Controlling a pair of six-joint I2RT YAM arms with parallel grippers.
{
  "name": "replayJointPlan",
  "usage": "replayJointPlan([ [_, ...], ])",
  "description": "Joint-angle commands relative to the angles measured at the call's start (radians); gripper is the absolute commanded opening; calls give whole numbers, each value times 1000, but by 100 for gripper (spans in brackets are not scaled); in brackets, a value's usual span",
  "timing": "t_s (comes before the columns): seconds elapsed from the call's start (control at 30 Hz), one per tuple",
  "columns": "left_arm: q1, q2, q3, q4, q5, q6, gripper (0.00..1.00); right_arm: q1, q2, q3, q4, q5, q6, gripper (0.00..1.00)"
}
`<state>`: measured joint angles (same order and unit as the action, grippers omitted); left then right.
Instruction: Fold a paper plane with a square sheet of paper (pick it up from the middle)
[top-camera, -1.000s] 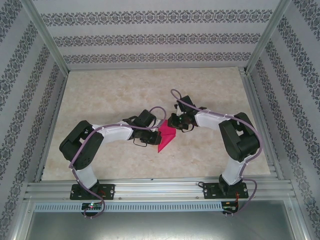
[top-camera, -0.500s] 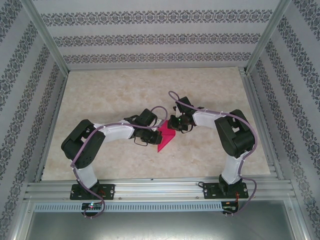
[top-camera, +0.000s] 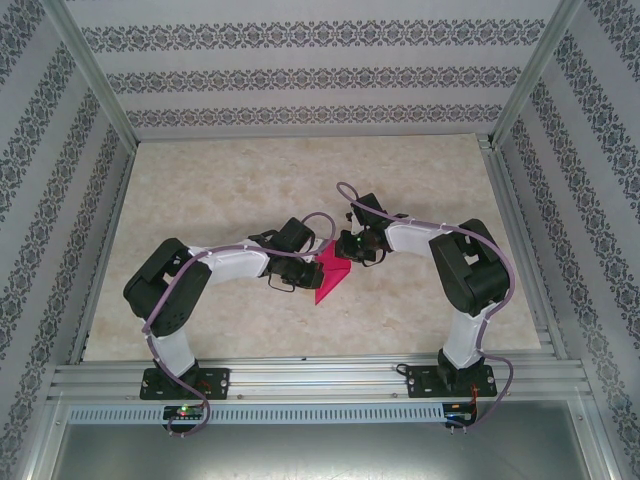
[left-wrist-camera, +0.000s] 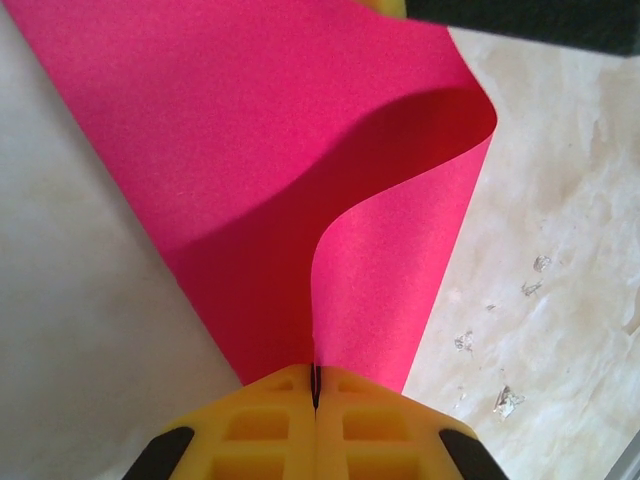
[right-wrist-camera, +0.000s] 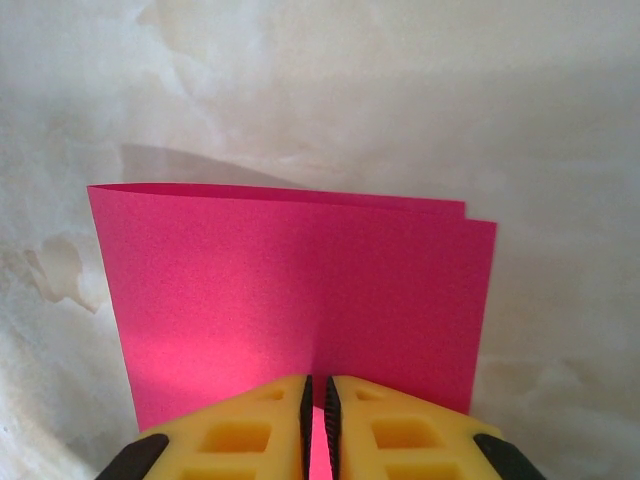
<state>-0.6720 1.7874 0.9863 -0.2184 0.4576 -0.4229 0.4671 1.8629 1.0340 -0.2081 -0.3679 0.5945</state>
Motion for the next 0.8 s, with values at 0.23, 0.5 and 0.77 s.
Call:
replayJointPlan([
  [0.23, 14, 28, -12, 12, -33, 9, 7, 3, 50, -11, -58, 61, -15, 17],
  [0.5, 14, 53, -1, 13, -23, 10, 8, 3, 54, -14, -59, 60, -13, 18],
  [0.77, 15, 65, -7, 17, -13, 13, 8, -2, 25, 33, -54, 5, -17, 20],
])
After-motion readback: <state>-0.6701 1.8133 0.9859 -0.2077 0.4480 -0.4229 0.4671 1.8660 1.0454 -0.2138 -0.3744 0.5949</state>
